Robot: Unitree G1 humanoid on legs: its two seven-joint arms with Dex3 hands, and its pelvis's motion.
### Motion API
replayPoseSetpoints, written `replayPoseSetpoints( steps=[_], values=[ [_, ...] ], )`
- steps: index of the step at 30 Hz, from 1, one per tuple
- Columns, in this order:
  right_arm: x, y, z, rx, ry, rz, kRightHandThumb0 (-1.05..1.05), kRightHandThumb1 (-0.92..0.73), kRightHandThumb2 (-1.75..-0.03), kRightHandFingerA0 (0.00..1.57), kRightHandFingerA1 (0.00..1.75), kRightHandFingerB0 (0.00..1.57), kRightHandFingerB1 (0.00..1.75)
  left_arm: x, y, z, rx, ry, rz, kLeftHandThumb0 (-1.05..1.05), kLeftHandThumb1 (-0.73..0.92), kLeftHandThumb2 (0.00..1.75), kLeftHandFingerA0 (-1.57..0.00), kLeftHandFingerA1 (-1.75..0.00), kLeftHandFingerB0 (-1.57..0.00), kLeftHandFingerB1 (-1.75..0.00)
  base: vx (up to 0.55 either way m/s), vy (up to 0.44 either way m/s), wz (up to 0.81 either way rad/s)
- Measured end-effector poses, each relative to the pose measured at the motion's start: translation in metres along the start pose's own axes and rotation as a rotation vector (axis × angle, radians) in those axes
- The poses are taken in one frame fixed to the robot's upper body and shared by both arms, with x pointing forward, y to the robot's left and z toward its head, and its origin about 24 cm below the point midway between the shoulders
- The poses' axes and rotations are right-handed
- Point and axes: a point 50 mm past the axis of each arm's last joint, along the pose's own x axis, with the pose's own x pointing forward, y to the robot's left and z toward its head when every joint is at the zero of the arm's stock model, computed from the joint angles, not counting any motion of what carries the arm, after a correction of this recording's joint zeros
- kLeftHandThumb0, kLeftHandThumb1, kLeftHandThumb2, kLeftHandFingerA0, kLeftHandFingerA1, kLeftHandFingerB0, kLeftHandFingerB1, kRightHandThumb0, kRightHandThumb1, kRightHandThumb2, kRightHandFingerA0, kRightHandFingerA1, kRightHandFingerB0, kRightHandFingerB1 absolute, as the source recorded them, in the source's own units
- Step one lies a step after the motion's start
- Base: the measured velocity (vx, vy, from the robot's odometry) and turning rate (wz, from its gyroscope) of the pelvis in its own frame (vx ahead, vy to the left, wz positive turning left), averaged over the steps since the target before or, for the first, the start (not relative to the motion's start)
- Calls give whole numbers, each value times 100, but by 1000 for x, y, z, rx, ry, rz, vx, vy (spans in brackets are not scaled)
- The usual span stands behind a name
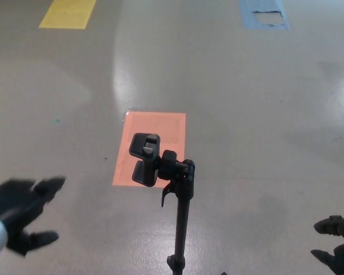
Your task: The robot uses its left hand to grab the top of a phone stand kept on the floor and tilt it upwards to adjust its angle
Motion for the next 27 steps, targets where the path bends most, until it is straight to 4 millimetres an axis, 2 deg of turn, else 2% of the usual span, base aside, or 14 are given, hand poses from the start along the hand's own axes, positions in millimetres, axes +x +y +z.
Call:
replayPoseSetpoints(
  steps=[1, 2, 3, 4, 7, 13, 15, 19, 20, 27],
  values=[
    [0, 1, -1, 0, 1, 2, -33, -49, -102, 3, 49, 0, 46, -1, -4, -1, -13, 11, -7, -93, 77, 110, -8, -25, -8, -11, 0, 0, 0],
    [0, 3, -3, 1, 6, 7, -59, -70, -61, 19, 34, 18, 28, -5, -15, -5, -41, 42, -30, -93, 77, 110, -9, -26, -8, -12, 0, 0, 0],
    [0, 8, -7, 2, 15, 18, -59, -70, -61, 19, 34, 18, 28, -12, -31, -11, -82, 87, -63, -93, 77, 110, -9, -26, -8, -12, 0, 0, 0],
    [0, 10, -10, 2, 20, 22, -33, -50, -102, 3, 50, 0, 46, -15, -39, -14, -101, 110, -76, -88, 75, 110, -8, -30, -7, -16, 0, 0, 0],
    [-1, 20, -20, 5, 44, 45, -33, -50, -102, 3, 49, 0, 46, -31, -67, -25, -194, 212, -121, -89, 75, 109, -8, -29, -7, -16, 0, 0, 0],
    [0, 25, -21, 5, 42, 55, -33, -50, -102, 2, 49, 0, 46, -42, -78, -34, -307, 298, -112, -86, 74, 106, -8, -32, -7, -17, 0, 0, 0],
    [0, 28, -23, 4, 45, 61, -33, -50, -102, 3, 49, 0, 46, -46, -84, -36, -348, 323, -116, -85, 72, 105, -8, -38, -7, -19, 0, 0, 0],
    [0, 28, -23, 4, 45, 61, -33, -50, -102, 3, 49, 0, 46, -46, -84, -36, -348, 323, -116, -85, 72, 105, -8, -38, -7, -19, 0, 0, 0],
    [-1, 31, -26, 3, 53, 68, -33, -50, -102, 3, 50, 1, 47, -51, -91, -36, -403, 348, -129, -85, 72, 106, -9, -38, -8, -20, 0, 0, 0],
    [-1, 32, -26, 1, 50, 68, -33, -50, -102, 3, 50, 0, 46, -54, -97, -37, -507, 378, -150, -84, 71, 103, -7, -30, -7, -18, 0, 0, 0]
  ],
)
